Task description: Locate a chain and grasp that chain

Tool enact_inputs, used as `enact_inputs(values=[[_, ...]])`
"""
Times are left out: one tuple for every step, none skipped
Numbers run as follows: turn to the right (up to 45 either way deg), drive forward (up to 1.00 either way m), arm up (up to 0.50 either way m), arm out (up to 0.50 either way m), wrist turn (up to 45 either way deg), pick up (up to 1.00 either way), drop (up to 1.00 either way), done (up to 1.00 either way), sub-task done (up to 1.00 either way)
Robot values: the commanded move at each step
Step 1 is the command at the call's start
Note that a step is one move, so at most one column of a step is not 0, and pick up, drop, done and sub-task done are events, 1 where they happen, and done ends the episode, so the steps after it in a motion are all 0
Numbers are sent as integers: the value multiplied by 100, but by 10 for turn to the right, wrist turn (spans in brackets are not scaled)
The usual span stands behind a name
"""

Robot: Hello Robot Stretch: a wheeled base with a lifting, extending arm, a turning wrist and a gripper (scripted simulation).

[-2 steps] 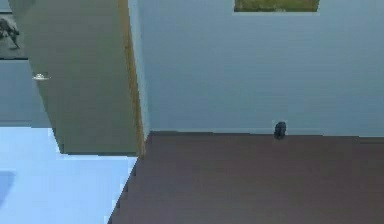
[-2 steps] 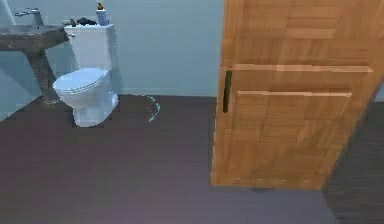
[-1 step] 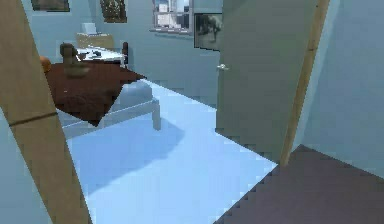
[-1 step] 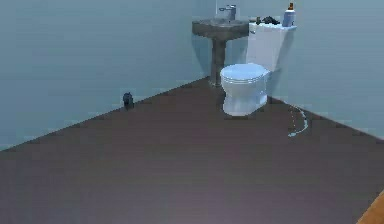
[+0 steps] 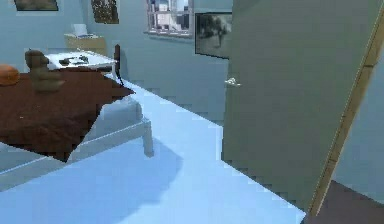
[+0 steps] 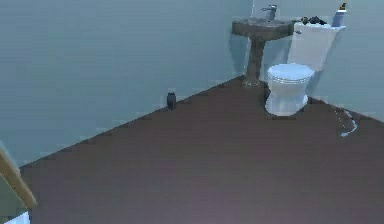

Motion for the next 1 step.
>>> enact_inputs(values=[[0, 100, 0, 0, 0, 0, 0, 0, 0]])
